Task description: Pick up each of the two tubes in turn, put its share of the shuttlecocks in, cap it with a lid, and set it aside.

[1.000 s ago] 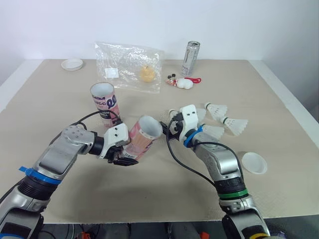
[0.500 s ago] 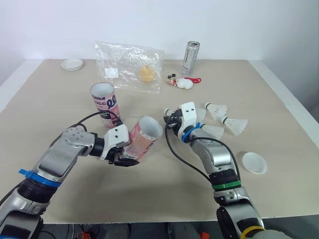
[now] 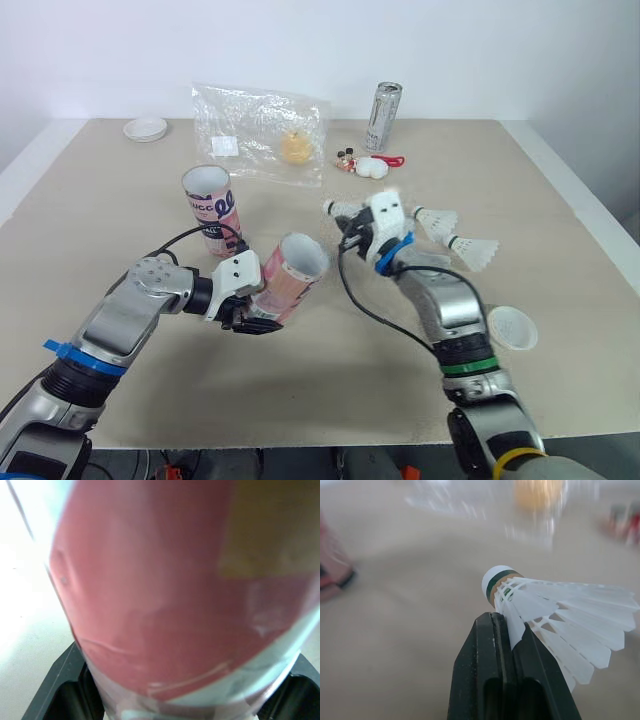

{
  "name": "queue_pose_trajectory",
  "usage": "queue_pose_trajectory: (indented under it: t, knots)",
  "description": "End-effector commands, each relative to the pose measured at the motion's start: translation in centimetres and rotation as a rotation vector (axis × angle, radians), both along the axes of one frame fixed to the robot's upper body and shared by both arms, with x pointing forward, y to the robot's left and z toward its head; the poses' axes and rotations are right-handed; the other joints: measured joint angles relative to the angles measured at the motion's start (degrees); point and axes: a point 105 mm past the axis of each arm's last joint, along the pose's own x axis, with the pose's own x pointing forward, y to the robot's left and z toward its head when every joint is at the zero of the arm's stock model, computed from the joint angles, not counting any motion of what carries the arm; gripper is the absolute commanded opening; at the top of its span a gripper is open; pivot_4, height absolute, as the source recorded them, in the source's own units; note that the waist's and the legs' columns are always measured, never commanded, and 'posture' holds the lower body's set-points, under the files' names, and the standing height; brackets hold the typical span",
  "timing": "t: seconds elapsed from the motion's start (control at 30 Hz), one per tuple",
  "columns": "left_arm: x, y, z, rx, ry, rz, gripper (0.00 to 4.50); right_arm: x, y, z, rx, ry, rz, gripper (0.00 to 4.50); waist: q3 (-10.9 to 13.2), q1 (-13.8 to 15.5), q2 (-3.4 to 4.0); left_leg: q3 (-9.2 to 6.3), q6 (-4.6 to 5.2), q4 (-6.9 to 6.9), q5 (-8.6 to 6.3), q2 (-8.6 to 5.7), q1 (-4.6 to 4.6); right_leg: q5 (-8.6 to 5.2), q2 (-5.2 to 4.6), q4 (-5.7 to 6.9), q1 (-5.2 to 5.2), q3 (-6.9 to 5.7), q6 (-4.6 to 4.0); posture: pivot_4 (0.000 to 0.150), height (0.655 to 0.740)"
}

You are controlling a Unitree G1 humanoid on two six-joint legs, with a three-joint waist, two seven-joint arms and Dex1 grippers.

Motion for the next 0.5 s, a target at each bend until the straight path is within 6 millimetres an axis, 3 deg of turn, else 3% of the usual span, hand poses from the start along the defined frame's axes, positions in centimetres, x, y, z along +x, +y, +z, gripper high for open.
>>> queue_pose_trajectory:
  t: [0.03, 0.1, 0.17, 0.3, 0.5]
  knots:
    - [0.1, -0.2, -0.1, 0.006, 0.005, -0.016, 3.09, -3.5, -2.0, 9.0, -0.161, -0.393, 0.171, 0.03, 0.11, 0.36, 0.13, 0.00, 0.00, 0.02, 0.00, -0.03, -0.02, 0.00, -0.03, -0.02, -0.01, 0.00, 0.02, 0.150, 0.7400]
    - [0.2, -0.2, 0.0, 0.009, 0.011, -0.019, 3.09, -5.9, -2.2, 10.7, -0.324, -0.524, 0.320, 0.03, 0.13, 0.53, 0.15, 0.01, 0.00, 0.00, 0.00, -0.14, -0.03, -0.04, -0.14, -0.06, 0.00, 0.01, 0.11, 0.150, 0.7400]
    - [0.3, -0.2, 0.0, 0.012, 0.019, -0.023, 3.09, -7.8, -2.1, 11.2, -0.444, -0.591, 0.451, 0.03, 0.12, 0.42, 0.14, 0.03, 0.01, -0.08, -0.01, -0.13, 0.04, -0.07, -0.12, -0.13, 0.05, 0.00, 0.08, 0.150, 0.7400]
    - [0.5, -0.6, 0.3, 0.010, 0.018, -0.044, 3.09, -11.4, -1.6, 10.4, -0.795, -0.737, 0.733, 0.03, 0.14, 0.27, 0.16, 0.01, 0.04, -0.18, -0.03, -0.08, 0.12, -0.13, -0.07, -0.11, 0.07, -0.01, 0.00, 0.150, 0.7400]
    - [0.8, -1.3, 0.6, 0.008, 0.003, -0.057, 3.09, -12.4, 0.0, 10.3, -0.810, -0.791, 0.832, 0.03, 0.15, 0.29, 0.13, 0.04, 0.03, -0.07, -0.02, -0.12, 0.06, -0.08, -0.14, -0.13, 0.07, 0.02, 0.08, 0.150, 0.7400]
